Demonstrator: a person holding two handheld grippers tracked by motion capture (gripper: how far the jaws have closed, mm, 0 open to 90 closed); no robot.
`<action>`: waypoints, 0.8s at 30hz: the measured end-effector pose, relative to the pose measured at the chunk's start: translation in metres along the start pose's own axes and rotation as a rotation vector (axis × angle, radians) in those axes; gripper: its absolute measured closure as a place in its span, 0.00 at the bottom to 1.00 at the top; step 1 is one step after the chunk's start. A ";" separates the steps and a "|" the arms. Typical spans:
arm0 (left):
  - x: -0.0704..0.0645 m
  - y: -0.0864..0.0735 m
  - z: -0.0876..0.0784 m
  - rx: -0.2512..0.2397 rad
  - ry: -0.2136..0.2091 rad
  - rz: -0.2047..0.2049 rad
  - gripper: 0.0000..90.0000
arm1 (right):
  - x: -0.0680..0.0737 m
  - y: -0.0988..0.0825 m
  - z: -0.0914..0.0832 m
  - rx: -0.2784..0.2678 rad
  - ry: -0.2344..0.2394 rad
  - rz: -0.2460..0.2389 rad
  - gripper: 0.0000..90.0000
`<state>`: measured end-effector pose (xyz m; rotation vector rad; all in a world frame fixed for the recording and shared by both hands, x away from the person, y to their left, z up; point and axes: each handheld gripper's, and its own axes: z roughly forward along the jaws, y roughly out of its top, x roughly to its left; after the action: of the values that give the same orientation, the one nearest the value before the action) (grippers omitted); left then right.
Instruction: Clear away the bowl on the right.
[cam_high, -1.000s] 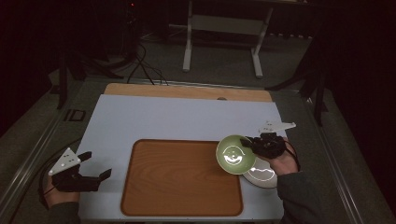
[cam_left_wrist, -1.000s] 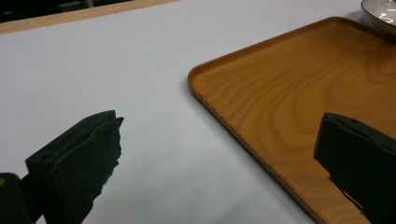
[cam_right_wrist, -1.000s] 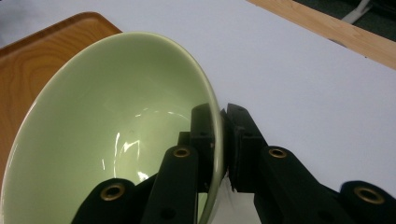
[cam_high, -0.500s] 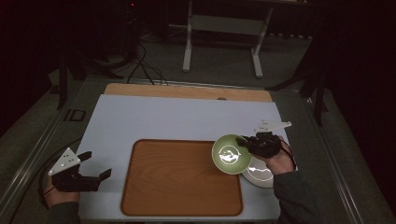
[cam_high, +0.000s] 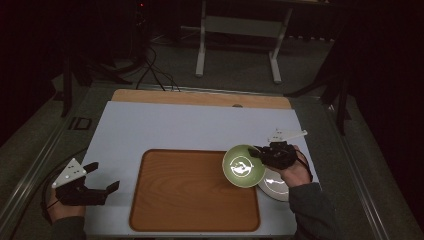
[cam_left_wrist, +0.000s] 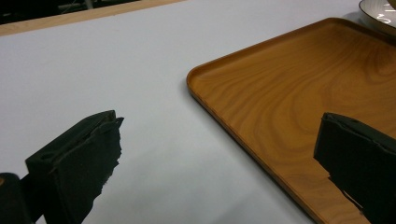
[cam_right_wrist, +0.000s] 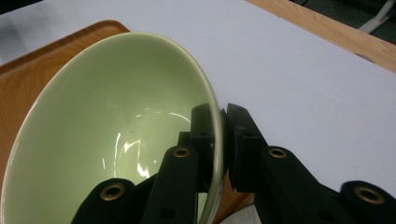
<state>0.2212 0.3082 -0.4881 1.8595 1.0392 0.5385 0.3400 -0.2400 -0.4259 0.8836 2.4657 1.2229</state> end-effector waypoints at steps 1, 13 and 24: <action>0.000 0.000 0.000 0.000 0.000 0.000 0.01 | 0.001 0.001 0.001 -0.002 0.001 -0.001 0.91; 0.000 0.000 0.000 -0.002 -0.002 0.004 0.01 | 0.010 0.003 0.010 -0.001 0.032 -0.010 0.91; -0.001 0.001 0.000 -0.002 -0.005 0.008 0.01 | 0.018 0.005 0.021 -0.002 0.066 -0.013 0.91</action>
<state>0.2210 0.3070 -0.4876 1.8631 1.0282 0.5384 0.3371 -0.2133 -0.4338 0.8387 2.5164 1.2703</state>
